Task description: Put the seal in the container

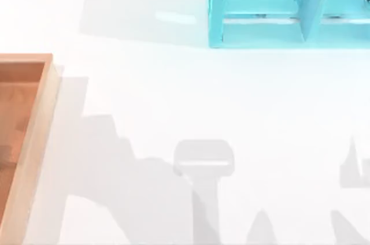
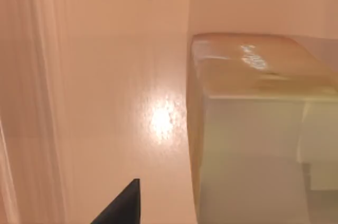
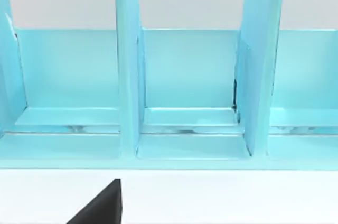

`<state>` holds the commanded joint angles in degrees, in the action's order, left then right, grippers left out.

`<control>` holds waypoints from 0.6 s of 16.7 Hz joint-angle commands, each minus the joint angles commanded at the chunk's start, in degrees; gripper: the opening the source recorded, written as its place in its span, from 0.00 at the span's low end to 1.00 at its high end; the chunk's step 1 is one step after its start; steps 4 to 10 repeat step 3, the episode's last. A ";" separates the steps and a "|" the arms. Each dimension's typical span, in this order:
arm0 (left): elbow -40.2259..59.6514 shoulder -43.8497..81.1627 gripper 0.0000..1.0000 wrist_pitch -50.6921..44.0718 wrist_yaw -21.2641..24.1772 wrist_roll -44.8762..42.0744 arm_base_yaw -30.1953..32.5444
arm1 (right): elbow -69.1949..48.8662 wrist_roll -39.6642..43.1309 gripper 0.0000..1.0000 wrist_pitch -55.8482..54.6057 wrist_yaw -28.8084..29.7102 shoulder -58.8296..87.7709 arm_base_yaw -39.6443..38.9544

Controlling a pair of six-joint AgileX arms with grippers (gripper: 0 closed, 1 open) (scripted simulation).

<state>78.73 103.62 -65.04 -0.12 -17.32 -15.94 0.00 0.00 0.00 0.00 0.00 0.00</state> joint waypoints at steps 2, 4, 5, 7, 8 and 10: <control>0.00 0.00 1.00 0.00 0.00 0.00 0.00 | 0.00 0.00 1.00 0.00 0.00 0.00 0.00; 0.00 0.00 1.00 0.00 0.00 0.00 0.00 | 0.00 0.00 1.00 0.00 0.00 0.00 0.00; 0.00 0.00 1.00 0.00 0.00 0.00 0.00 | 0.00 0.00 1.00 0.00 0.00 0.00 0.00; 0.00 0.00 1.00 0.00 0.00 0.00 0.00 | 0.00 0.00 1.00 0.00 0.00 0.00 0.00; 0.00 0.00 1.00 0.00 0.00 0.00 0.00 | 0.00 0.00 1.00 0.00 0.00 0.00 0.00; 0.00 0.00 1.00 0.00 0.00 0.00 0.00 | 0.00 0.00 1.00 0.00 0.00 0.00 0.00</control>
